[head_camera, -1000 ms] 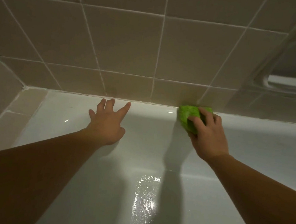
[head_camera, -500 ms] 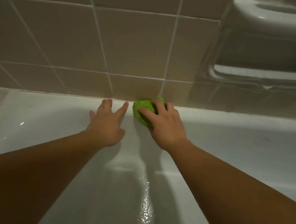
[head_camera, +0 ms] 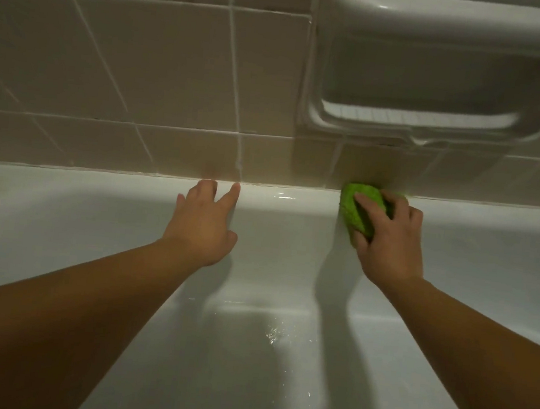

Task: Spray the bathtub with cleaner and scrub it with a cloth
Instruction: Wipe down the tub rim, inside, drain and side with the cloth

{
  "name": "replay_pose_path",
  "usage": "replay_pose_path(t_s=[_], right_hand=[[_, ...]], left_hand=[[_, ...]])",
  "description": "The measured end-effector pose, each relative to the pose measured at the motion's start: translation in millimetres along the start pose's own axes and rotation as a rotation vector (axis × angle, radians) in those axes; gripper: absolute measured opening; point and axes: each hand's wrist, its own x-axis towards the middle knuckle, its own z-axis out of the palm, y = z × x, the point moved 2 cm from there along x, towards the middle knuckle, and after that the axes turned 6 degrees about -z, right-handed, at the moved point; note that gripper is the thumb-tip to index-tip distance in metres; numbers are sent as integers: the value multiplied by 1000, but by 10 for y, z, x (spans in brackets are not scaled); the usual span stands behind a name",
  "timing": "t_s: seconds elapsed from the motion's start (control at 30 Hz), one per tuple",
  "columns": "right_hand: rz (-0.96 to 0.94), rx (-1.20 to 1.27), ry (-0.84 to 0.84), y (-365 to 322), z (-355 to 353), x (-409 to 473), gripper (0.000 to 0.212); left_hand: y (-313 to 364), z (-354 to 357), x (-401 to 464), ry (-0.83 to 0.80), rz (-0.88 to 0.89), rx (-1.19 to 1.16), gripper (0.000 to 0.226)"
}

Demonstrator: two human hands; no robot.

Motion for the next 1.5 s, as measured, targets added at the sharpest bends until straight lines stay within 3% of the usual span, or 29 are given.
replay_pose_path(t_s=[0.27, 0.4, 0.63, 0.83, 0.93, 1.1, 1.2, 1.37, 1.5], right_hand=[[-337, -68, -84, -693, 222, 268, 58], [-439, -94, -114, -480, 121, 284, 59], [-228, -131, -115, 771, -318, 101, 64], [37, -55, 2, 1466, -543, -91, 66], [17, -45, 24, 1350, -477, -73, 62], [-262, -99, -34, 897, -341, 109, 54], [-302, -146, -58, 1010, -405, 131, 58], [-183, -188, -25, 1821, -651, -8, 56], [-113, -179, 16, 2033, -659, -103, 68]], left_hand=[[331, 108, 5, 49, 27, 65, 87], [566, 163, 24, 81, 90, 218, 90], [927, 284, 22, 137, 102, 280, 88], [1427, 360, 26, 165, 107, 280, 86], [1698, 410, 5, 129, 30, 216, 88], [1837, 466, -6, 116, -38, 124, 100], [1829, 477, -4, 112, -67, 105, 107], [1861, 490, 7, 107, -107, 94, 111], [1842, 498, -4, 105, -99, 51, 113]])
